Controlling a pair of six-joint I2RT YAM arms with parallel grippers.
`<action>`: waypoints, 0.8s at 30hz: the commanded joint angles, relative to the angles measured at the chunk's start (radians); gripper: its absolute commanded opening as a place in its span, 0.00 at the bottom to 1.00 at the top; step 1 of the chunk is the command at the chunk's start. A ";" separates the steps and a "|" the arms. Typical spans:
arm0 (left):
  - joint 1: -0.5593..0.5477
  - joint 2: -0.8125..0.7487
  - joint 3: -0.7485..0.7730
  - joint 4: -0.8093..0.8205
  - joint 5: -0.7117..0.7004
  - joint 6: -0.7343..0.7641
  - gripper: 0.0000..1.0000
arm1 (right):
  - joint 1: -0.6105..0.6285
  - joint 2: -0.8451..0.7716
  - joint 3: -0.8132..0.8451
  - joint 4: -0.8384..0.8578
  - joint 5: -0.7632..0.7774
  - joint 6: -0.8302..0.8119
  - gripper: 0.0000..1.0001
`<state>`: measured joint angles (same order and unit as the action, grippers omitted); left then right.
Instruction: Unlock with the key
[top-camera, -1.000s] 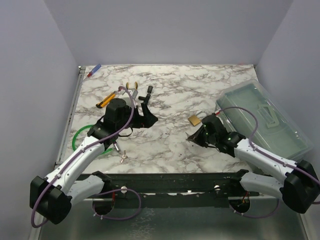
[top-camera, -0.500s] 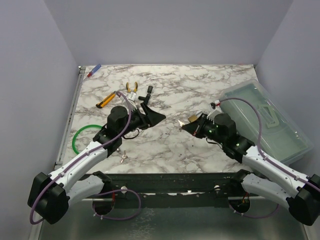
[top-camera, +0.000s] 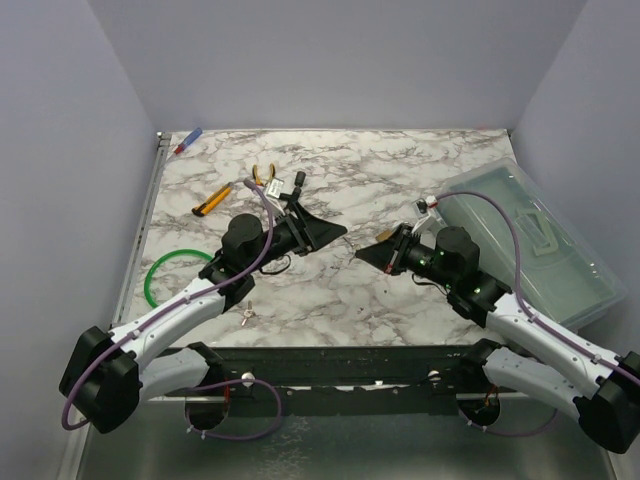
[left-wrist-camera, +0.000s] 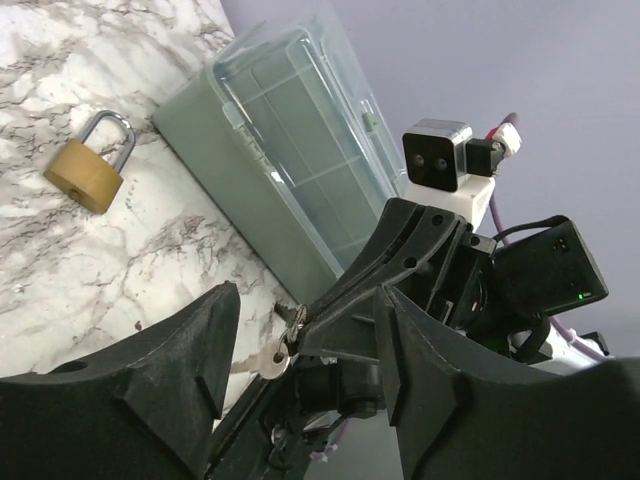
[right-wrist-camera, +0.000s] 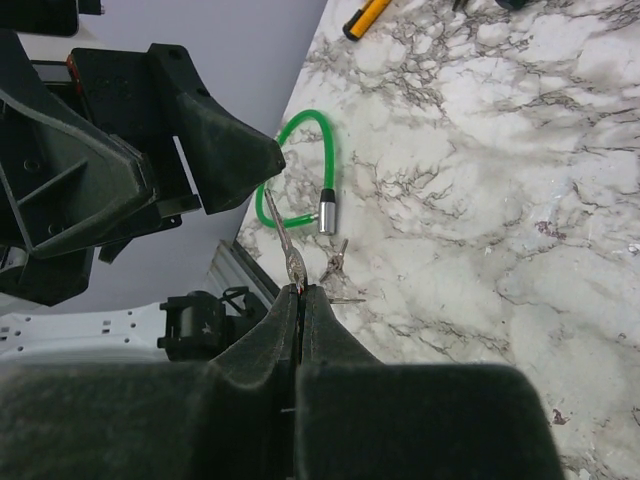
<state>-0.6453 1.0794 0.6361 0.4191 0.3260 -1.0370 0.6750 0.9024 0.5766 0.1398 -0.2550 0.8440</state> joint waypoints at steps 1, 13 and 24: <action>-0.021 0.017 -0.013 0.080 0.022 -0.008 0.59 | 0.004 -0.018 0.017 0.034 -0.052 -0.017 0.01; -0.037 0.033 -0.018 0.106 0.028 -0.018 0.49 | 0.004 -0.034 0.024 0.054 -0.065 0.005 0.01; -0.048 0.033 -0.035 0.143 0.039 -0.030 0.29 | 0.004 -0.023 0.022 0.083 -0.077 0.021 0.01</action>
<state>-0.6846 1.1145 0.6186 0.5133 0.3378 -1.0622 0.6750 0.8822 0.5770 0.1757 -0.3035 0.8494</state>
